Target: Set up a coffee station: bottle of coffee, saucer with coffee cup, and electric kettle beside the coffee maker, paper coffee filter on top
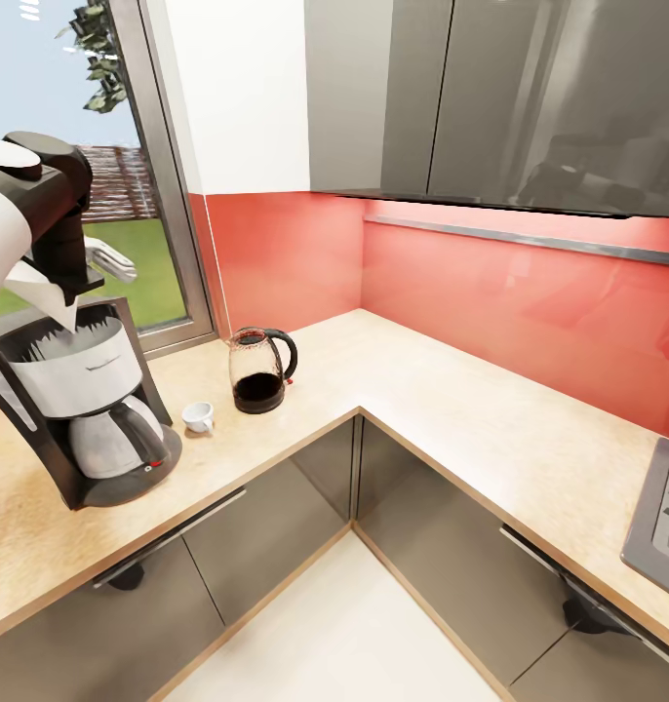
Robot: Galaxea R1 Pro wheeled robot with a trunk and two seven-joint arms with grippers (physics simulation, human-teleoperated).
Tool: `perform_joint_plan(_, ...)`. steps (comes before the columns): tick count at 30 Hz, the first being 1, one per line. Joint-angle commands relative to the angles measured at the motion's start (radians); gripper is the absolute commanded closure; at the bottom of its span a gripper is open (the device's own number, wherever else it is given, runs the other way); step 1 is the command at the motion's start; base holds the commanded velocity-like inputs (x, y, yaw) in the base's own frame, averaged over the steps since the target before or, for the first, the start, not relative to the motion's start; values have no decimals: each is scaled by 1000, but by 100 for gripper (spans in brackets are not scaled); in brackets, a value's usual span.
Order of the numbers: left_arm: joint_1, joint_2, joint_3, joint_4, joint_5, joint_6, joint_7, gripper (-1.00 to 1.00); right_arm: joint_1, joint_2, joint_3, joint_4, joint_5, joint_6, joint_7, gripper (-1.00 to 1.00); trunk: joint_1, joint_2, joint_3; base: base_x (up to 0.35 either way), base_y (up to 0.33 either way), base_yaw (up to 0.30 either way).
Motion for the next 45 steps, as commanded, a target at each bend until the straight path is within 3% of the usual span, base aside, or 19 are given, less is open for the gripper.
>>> perform_joint_plan(1, -1, 0, 5, -1, -11, 9, -8, 100, -1, 0, 1, 1, -6, -4, 0, -100, 1, -2, -2, 0, 0, 0)
perform_joint_plan(3, -1, 0, 5, -1, -10, 9, -8, 100, -1, 0, 1, 1, -6, -4, 0, -100, 1, -2, -2, 0, 0, 0)
perform_joint_plan(4, -1, 0, 5, -1, -10, 9, -8, -100, -1, 0, 1, 1, -6, -4, 0, -100, 1, -2, -2, 0, 0, 0)
perform_joint_plan(38, -9, -2, 11, -1, -8, 10, -8, -100, -1, 0, 1, 1, -6, -4, 0, -100, 1, -2, -2, 0, 0, 0)
perform_joint_plan(40, -13, -2, 12, 0, -5, 10, -8, -100, -1, 0, 0, 1, -6, -4, 0, -100, 1, -2, -2, 0, 0, 0)
perform_joint_plan(45, -39, 3, 13, 1, 51, 10, -8, -100, -1, 0, -4, 1, -6, -4, 0, -100, 1, -2, -2, 0, 0, 0)
